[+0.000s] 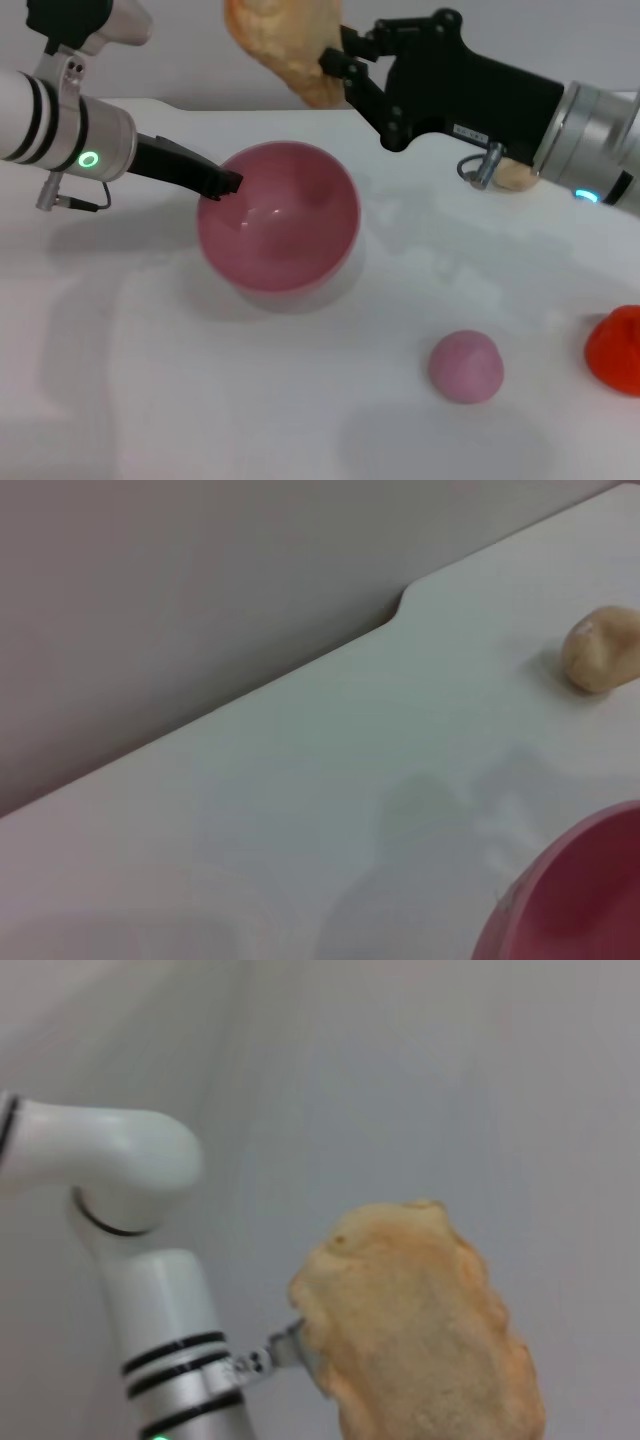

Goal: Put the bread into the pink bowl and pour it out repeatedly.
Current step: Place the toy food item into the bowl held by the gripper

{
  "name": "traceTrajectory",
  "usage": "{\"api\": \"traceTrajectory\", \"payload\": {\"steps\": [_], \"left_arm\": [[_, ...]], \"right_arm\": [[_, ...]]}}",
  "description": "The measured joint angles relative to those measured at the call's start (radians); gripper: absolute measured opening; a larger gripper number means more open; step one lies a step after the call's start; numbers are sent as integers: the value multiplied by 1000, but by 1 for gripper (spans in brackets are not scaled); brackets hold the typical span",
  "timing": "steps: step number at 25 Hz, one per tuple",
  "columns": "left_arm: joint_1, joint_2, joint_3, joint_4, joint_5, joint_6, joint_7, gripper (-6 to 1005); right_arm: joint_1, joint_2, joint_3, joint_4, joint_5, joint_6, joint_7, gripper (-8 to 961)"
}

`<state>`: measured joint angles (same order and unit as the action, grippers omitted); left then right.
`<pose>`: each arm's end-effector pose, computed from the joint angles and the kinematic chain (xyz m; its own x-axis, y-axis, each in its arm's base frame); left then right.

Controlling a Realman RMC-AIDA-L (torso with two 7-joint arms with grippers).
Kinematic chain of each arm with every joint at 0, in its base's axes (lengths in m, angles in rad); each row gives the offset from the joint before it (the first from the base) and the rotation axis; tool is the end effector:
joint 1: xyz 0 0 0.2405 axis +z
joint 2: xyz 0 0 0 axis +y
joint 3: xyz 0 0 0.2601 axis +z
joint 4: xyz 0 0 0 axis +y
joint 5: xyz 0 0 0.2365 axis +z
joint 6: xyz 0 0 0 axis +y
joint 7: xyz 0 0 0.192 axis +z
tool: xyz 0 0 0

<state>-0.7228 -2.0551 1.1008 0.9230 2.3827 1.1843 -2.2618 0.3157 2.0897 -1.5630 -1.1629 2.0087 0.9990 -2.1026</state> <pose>-0.2172 0.4657 -0.0443 0.7638 0.6292 0.1441 0.6247 -0.6643 -0.4105 0.1008 0.3914 -0.0490 0.7529 0.2844 -0.5935 -0.1053 -0.8382 -0.5352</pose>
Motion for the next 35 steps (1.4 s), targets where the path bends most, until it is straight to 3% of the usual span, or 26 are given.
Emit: {"api": "traceTrajectory", "payload": {"steps": [5, 12, 25, 35], "left_arm": [[-9, -2, 18, -2, -3, -14, -15, 43], [-24, -4, 64, -3, -20, -30, -39, 43], [-36, -5, 79, -3, -27, -53, -64, 44], [-31, -3, 80, -3, -27, -63, -73, 44]], "right_arm": [[20, -4, -58, 182, 197, -9, -108, 118], [69, -4, -157, 320, 291, -15, -147, 117], [78, -5, -196, 397, 321, -93, -167, 113], [82, -10, -211, 418, 310, -98, -157, 170]]}}
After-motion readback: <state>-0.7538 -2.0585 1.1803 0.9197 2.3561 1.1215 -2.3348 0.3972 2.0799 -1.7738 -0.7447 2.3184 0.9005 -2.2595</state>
